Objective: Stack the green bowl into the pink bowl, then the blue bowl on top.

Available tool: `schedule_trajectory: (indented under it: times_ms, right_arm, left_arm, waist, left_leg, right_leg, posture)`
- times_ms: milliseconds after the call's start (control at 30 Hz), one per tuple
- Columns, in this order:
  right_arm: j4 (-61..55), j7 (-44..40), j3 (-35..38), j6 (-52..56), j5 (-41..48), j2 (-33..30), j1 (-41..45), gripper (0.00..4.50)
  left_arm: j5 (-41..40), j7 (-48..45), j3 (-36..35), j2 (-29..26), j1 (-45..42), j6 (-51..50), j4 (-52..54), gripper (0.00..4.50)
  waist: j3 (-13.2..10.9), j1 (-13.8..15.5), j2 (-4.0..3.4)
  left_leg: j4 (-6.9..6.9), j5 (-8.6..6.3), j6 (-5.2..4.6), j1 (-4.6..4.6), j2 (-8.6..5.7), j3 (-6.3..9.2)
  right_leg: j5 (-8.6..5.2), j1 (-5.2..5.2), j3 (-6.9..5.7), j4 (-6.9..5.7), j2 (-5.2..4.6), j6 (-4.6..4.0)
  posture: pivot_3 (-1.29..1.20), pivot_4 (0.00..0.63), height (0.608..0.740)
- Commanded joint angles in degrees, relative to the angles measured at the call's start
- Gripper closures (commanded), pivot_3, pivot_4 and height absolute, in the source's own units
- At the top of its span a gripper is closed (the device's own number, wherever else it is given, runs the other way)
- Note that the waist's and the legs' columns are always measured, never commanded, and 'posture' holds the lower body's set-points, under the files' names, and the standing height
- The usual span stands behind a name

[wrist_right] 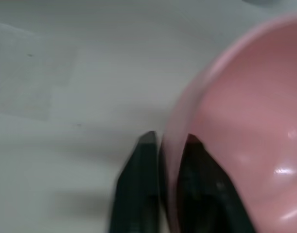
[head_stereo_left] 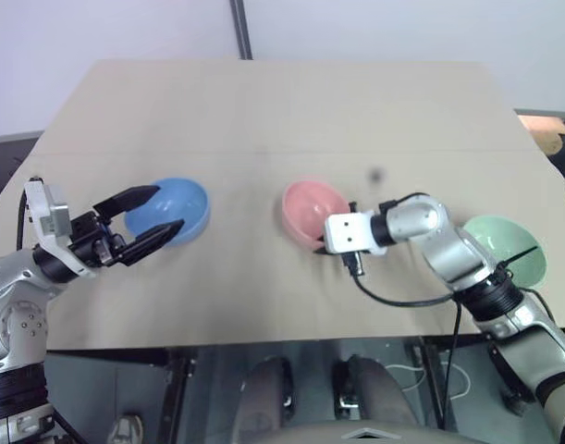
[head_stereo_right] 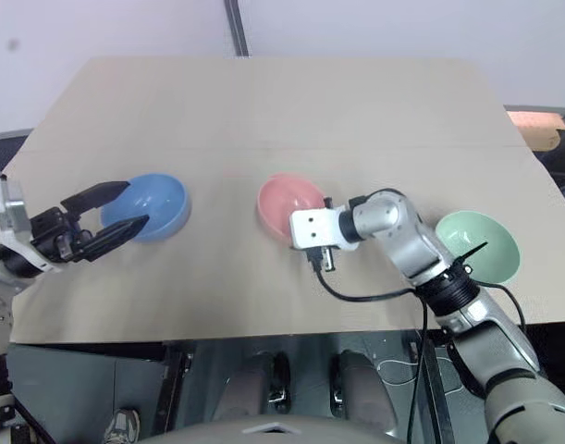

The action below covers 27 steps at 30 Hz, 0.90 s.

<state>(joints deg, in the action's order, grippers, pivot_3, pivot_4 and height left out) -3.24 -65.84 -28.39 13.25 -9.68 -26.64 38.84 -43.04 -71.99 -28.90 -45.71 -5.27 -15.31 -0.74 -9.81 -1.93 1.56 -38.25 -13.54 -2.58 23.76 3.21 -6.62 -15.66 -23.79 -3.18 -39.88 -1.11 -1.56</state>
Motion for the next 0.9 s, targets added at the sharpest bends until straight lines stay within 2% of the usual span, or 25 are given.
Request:
schedule_trajectory:
  times_ms: [33,100,133,200,267,367,500,700,833,900]
  right_arm:
    - [-3.2,1.9,0.4,3.9,-1.4,-0.6,-1.0,2.23]
    - [-4.4,2.3,1.2,5.5,-1.1,-0.5,-1.1,1.4]
    - [-4.9,2.4,1.5,6.1,-0.8,-0.4,-1.1,1.29]
    - [-7.2,3.4,3.2,8.3,0.1,-0.1,-1.2,0.53]
    - [-10.9,4.4,6.0,12.0,2.2,0.1,-1.6,0.03]
    - [-16.7,5.2,10.0,17.7,5.9,-0.5,-3.0,0.03]
    - [-28.4,6.4,19.8,30.4,12.4,-3.8,-7.9,0.03]
    - [-38.9,12.7,35.4,46.6,12.9,-13.1,-22.0,0.03]
    - [-41.3,17.6,39.0,50.3,10.1,-18.0,-33.1,0.03]
    - [-42.7,19.5,40.0,53.8,11.1,-17.2,-34.7,0.03]
  left_arm:
    - [-3.1,-4.7,-0.2,-1.3,-0.6,-1.3,1.8,0.0]
    - [-4.6,-7.8,-0.1,-1.9,-0.5,-2.6,2.1,0.0]
    - [-5.0,-8.8,-0.1,-2.1,-0.4,-3.0,2.1,0.0]
    - [-5.7,-11.4,-0.3,-3.1,-0.4,-3.8,1.7,0.0]
    - [-6.3,-13.8,-0.3,-4.1,-0.7,-4.9,1.1,0.0]
    - [-4.7,-16.9,0.4,-5.2,-0.5,-3.8,0.2,0.0]
    - [-3.0,-18.6,2.2,-5.2,-1.8,-2.8,-0.9,0.0]
    - [-1.7,-18.9,5.3,-3.4,-5.7,-1.4,-2.7,0.0]
    - [-0.7,-19.1,7.5,-2.3,-8.6,-0.8,-4.6,0.0]
    - [-0.1,-19.6,8.4,-2.2,-9.9,-0.4,-5.9,0.0]
  waist:
    - [0.0,0.0,0.01]
    - [0.0,0.0,0.01]
    - [0.0,-0.1,0.01]
    - [0.0,0.0,0.01]
    - [0.0,-0.1,0.01]
    - [0.0,0.0,0.01]
    - [0.0,0.8,0.0]
    - [0.0,1.5,0.01]
    - [0.0,1.4,-0.03]
    - [0.0,1.0,-0.03]
  left_leg:
    - [-0.01,0.02,0.03,-0.02,0.0,0.01]
    - [-0.01,0.05,0.07,-0.03,0.0,0.03]
    - [-0.01,0.06,0.08,-0.02,0.0,0.04]
    - [-0.01,0.06,0.08,0.01,0.0,0.06]
    - [0.02,0.06,0.08,0.06,0.0,0.07]
    - [0.05,0.05,0.06,0.09,0.0,0.07]
    - [0.09,0.03,0.05,0.11,-0.02,0.1]
    - [0.08,-0.03,-0.03,0.12,-0.03,0.14]
    - [0.09,-0.07,-0.1,0.13,-0.03,0.15]
    - [0.09,-0.07,-0.12,0.14,-0.02,0.14]
  right_leg:
    - [0.0,0.01,-0.01,-0.02,0.0,0.0]
    - [0.0,0.0,-0.02,-0.05,0.0,-0.01]
    - [0.0,0.0,-0.03,-0.05,0.0,-0.02]
    - [0.0,-0.01,-0.05,-0.05,0.01,-0.03]
    - [-0.01,-0.04,-0.06,-0.02,0.02,-0.04]
    - [-0.01,-0.05,-0.07,0.03,0.02,-0.03]
    - [-0.02,-0.03,-0.1,0.09,0.0,-0.03]
    - [-0.03,-0.03,-0.11,0.13,-0.04,-0.03]
    - [-0.05,-0.03,-0.12,0.13,-0.04,-0.04]
    - [-0.11,-0.05,-0.1,0.11,0.0,0.09]
  posture:
    - [0.0,0.15,0.74]
    - [0.0,0.15,0.74]
    - [0.0,0.15,0.74]
    - [0.0,0.15,0.74]
    - [0.0,0.15,0.74]
    - [0.0,0.15,0.74]
    - [0.0,0.15,0.74]
    - [0.0,0.15,0.74]
    - [0.0,0.15,0.74]
    - [0.0,0.15,0.74]
